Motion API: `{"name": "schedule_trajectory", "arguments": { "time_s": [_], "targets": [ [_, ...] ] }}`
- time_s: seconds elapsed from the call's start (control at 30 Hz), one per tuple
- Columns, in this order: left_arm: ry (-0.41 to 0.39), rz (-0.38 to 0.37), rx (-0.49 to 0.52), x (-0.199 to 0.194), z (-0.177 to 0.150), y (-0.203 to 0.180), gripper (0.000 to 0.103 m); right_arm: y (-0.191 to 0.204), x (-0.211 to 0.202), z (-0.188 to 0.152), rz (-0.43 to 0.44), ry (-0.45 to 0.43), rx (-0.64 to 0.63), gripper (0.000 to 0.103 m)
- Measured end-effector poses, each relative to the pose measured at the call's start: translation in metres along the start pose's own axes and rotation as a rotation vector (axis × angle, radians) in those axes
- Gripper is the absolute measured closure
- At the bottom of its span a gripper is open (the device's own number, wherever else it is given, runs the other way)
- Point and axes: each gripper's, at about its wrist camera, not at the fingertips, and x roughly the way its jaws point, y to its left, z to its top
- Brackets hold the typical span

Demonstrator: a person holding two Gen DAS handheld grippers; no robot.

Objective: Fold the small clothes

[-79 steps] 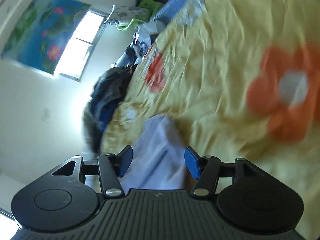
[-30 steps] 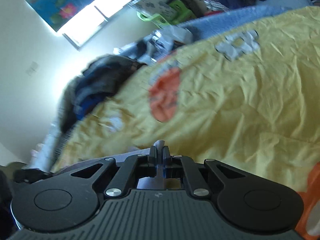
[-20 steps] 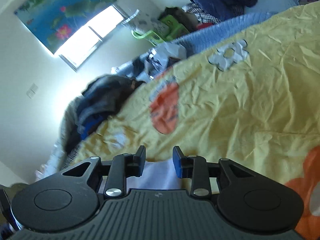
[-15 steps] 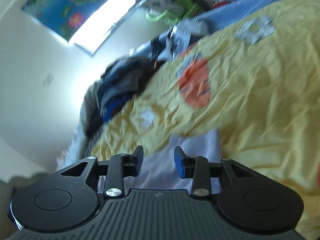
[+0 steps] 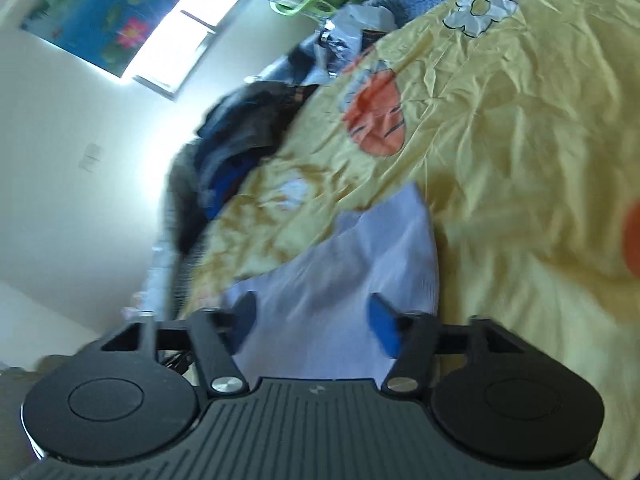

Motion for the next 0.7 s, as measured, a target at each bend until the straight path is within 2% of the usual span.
{"name": "schedule_trajectory", "arguments": {
  "time_s": [0.03, 0.07, 0.1, 0.2, 0.27, 0.3, 0.37, 0.5, 0.6, 0.63, 0.7],
  "targets": [
    [-0.004, -0.037, -0.094, -0.019, -0.014, 0.012, 0.046, -0.006, -0.019, -0.011, 0.018, 0.007, 0.013, 0.023],
    [-0.001, -0.048, -0.173, -0.036, -0.03, 0.022, 0.022, -0.014, -0.038, -0.023, 0.019, 0.014, 0.033, 0.024],
    [0.002, -0.044, -0.246, -0.049, -0.047, 0.029, 0.02, -0.024, -0.054, -0.035, 0.012, 0.025, 0.061, 0.026],
    [0.039, -0.066, -0.416, -0.07, -0.085, 0.043, 0.021, -0.054, -0.08, -0.067, -0.005, 0.062, 0.194, 0.028],
    [0.066, -0.092, -0.53, -0.07, -0.1, 0.049, 0.022, -0.063, -0.081, -0.08, -0.006, 0.084, 0.239, 0.027],
    [0.05, -0.099, -0.57, -0.07, -0.104, 0.051, 0.021, -0.063, -0.079, -0.084, -0.009, 0.085, 0.241, 0.026],
    [0.042, -0.096, -0.654, -0.069, -0.105, 0.053, 0.021, -0.058, -0.07, -0.086, 0.006, 0.091, 0.249, 0.021],
    [0.054, -0.151, -0.829, -0.049, -0.104, 0.058, 0.021, -0.046, -0.041, -0.085, 0.035, 0.13, 0.282, 0.019],
    [0.069, -0.134, -0.843, -0.037, -0.097, 0.048, 0.022, -0.035, -0.02, -0.083, 0.04, 0.141, 0.299, 0.019],
    [0.074, -0.126, -0.838, -0.032, -0.094, 0.045, 0.023, -0.031, -0.015, -0.083, 0.034, 0.136, 0.289, 0.022],
    [0.087, -0.081, -0.811, -0.026, -0.089, 0.04, 0.044, -0.025, -0.006, -0.086, 0.001, 0.131, 0.27, 0.046]
  ]
}}
